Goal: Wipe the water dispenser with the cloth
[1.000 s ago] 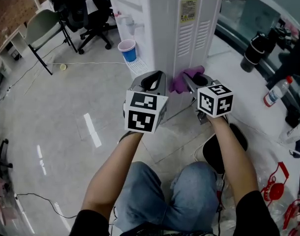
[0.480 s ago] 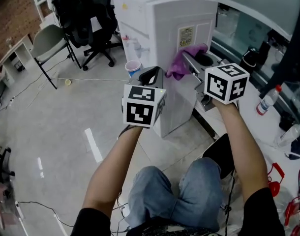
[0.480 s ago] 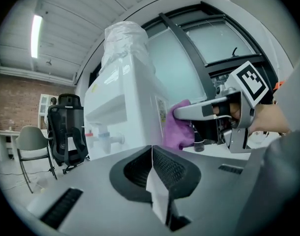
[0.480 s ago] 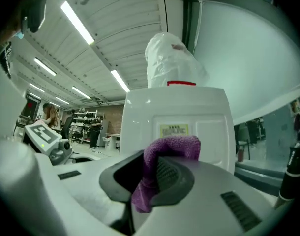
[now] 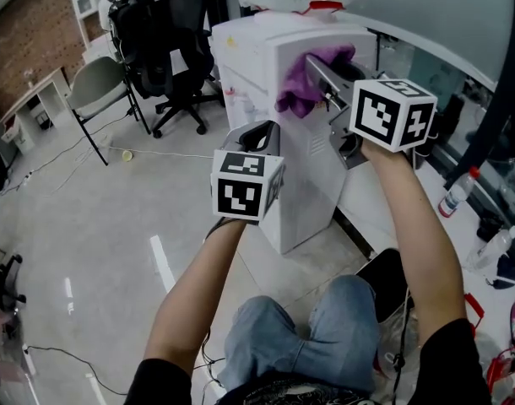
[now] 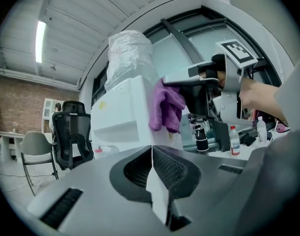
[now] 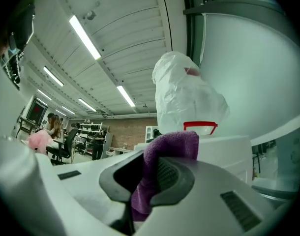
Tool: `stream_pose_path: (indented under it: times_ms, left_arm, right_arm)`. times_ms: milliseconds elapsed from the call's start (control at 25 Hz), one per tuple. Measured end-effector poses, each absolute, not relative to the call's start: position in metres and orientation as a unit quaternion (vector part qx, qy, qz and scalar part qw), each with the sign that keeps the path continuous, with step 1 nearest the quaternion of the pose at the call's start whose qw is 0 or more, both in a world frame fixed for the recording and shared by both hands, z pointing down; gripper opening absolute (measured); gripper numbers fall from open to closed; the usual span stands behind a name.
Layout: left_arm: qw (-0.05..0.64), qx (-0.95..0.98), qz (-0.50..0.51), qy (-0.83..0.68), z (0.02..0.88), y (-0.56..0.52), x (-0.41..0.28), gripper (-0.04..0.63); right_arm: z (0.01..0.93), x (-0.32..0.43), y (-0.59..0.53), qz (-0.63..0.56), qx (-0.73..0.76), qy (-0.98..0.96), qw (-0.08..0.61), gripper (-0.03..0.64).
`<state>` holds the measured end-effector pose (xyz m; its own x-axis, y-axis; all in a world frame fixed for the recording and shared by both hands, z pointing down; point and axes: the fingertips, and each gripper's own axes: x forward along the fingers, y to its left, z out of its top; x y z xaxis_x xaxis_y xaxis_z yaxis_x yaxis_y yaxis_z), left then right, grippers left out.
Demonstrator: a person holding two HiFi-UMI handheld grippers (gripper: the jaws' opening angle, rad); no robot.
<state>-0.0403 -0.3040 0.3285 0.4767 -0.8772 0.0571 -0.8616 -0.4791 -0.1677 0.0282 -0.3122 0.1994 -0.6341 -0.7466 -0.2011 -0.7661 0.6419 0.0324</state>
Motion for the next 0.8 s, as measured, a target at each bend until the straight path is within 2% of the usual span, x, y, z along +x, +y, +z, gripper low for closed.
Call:
stream_pose_path:
  times_ms: [400,800]
  left_arm:
    - [0.060,-0.856,-0.064,0.509,0.324,-0.303,-0.043,0.028]
    - [0.052,-0.854,-0.071,0.512,0.343,-0.297,-0.047,0.028]
  right_arm:
    - [0.178,0.017,-0.322,0.018,-0.403,0.905,0.134,0.041]
    - [0.213,0.016,-0.318,0.025,-0.407,0.907,0.106,0.041]
